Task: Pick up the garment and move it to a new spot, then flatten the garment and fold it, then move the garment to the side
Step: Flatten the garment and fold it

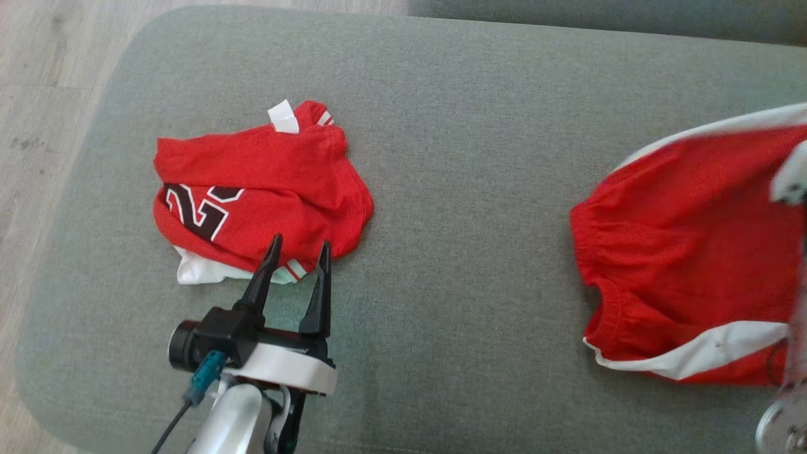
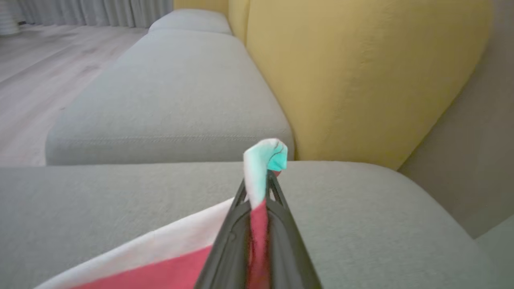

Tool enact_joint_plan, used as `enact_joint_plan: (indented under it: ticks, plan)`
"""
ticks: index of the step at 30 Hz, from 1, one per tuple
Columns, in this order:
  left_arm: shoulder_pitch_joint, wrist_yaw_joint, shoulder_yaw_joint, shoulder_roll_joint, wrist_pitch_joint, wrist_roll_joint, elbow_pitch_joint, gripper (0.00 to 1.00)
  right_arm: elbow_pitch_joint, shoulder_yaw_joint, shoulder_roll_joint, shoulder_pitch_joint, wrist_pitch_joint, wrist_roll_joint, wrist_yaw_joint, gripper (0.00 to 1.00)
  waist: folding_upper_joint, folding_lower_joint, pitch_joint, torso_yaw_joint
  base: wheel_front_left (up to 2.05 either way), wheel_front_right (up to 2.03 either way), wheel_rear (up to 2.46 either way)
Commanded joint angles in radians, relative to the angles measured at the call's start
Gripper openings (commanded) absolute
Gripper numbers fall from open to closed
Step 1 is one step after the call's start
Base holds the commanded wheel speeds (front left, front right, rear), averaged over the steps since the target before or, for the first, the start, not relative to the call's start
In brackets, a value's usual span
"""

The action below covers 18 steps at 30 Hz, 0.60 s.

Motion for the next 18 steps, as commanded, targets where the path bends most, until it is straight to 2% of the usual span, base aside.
enact_joint_plan:
  ticks: [1,3,4,5,8,12,16,18]
  plan:
    - [-0.037,-0.003,0.030,0.000,-0.010,0.002,-0.031,1.00,-0.028,0.007,-0.010,-0.058,-0.016,-0.010,0.007,0.00,0.0000,-0.0001,-0.001,0.000,0.00,0.00,0.00]
    - [-0.035,-0.002,0.032,0.000,-0.010,0.002,-0.032,1.00,-0.027,-0.053,-0.025,-0.079,-0.031,-0.048,0.007,0.00,0.0000,-0.0001,-0.002,0.000,0.00,0.00,0.00]
    - [-0.034,-0.002,0.034,0.000,-0.010,0.003,-0.032,1.00,-0.031,-0.084,-0.030,-0.085,-0.037,-0.074,0.007,0.31,0.0000,-0.0001,-0.003,0.000,0.00,0.00,0.00]
    - [-0.033,-0.002,0.035,0.000,-0.010,0.005,-0.032,1.00,-0.038,-0.112,-0.036,-0.089,-0.046,-0.105,0.007,1.00,0.0000,-0.0001,-0.004,-0.001,0.00,0.00,0.00]
    - [-0.030,-0.002,0.043,-0.001,-0.010,0.008,-0.032,1.00,-0.034,-0.182,-0.019,-0.104,-0.070,-0.166,0.007,1.00,0.0000,-0.0001,-0.014,-0.004,0.00,0.00,0.00]
    - [-0.018,-0.001,0.056,-0.001,-0.010,0.011,-0.034,1.00,-0.025,-0.218,0.022,-0.103,-0.138,-0.203,0.007,1.00,0.0000,-0.0001,-0.038,-0.019,0.00,0.00,0.00]
    - [-0.002,-0.002,0.065,-0.001,-0.010,0.013,-0.035,1.00,-0.002,-0.191,0.071,-0.084,-0.212,-0.187,0.007,1.00,0.0000,-0.0001,-0.078,-0.040,0.00,0.00,0.00]
    - [0.009,-0.003,0.068,-0.001,-0.010,0.013,-0.036,1.00,0.010,-0.144,0.090,-0.064,-0.234,-0.154,0.007,1.00,0.0000,-0.0001,-0.103,-0.053,0.00,0.00,0.00]
